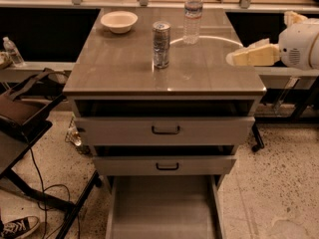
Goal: Place water bottle into bottom drawer
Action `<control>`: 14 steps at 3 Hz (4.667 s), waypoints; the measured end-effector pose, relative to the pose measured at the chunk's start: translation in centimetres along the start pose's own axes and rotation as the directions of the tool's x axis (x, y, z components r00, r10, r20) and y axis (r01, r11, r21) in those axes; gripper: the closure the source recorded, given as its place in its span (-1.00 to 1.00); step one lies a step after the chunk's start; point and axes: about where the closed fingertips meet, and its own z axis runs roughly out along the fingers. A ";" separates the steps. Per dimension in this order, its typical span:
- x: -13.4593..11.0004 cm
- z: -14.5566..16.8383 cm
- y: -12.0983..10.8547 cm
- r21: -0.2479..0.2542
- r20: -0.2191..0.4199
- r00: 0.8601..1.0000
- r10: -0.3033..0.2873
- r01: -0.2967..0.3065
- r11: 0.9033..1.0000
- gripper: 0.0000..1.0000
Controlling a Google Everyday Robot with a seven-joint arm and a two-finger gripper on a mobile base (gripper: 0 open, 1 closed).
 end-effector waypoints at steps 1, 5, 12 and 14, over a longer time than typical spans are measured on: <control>0.0 0.0 0.0 0.000 0.000 1.000 0.000 0.000 1.000 -1.00; -0.9 16.5 -6.0 -0.060 0.222 0.949 0.221 -0.213 0.975 -1.00; -2.0 30.8 -7.2 -0.108 0.224 0.940 0.256 -0.237 0.966 -0.06; -2.1 31.3 -6.6 -0.118 0.222 0.940 0.258 -0.237 0.964 0.98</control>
Offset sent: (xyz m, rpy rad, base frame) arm 0.0890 0.0192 -0.0131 0.1904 -0.0123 0.0256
